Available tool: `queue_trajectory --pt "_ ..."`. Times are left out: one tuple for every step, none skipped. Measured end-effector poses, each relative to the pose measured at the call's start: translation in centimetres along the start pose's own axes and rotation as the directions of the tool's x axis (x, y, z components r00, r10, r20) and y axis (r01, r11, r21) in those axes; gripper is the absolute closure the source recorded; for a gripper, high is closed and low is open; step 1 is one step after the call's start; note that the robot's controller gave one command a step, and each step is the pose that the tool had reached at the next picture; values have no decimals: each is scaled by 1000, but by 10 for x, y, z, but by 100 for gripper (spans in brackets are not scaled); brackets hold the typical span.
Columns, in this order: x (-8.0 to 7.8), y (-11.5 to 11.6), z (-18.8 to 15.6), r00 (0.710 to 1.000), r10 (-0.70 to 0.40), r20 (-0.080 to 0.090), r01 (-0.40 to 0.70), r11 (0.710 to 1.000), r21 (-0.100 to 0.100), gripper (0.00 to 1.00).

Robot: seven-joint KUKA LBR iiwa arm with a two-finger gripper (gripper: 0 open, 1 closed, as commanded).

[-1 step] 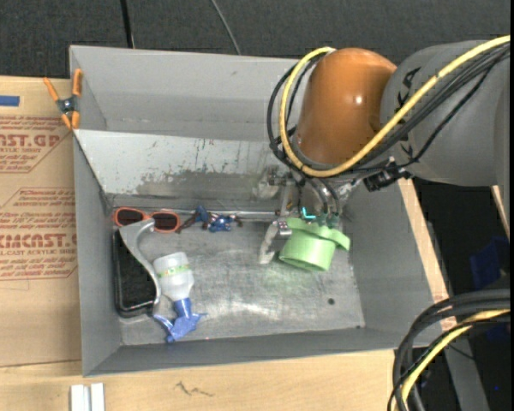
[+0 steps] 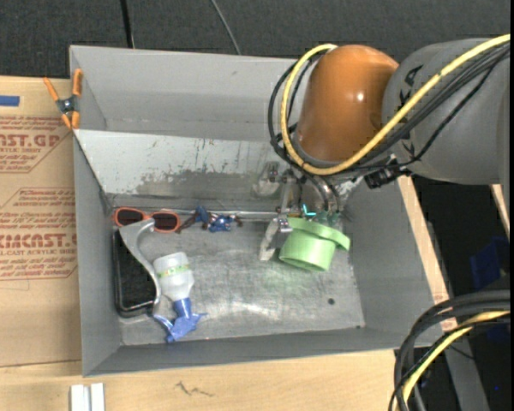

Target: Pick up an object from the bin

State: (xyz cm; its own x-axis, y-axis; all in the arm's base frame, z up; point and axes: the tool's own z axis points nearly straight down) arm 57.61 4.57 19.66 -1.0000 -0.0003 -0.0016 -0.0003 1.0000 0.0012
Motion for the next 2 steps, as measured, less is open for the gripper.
queue_trajectory --pt "-15 -21 53 999 -40 8 40 999 1 0" --pt "-14 -29 88 998 -59 -6 59 998 1 0"
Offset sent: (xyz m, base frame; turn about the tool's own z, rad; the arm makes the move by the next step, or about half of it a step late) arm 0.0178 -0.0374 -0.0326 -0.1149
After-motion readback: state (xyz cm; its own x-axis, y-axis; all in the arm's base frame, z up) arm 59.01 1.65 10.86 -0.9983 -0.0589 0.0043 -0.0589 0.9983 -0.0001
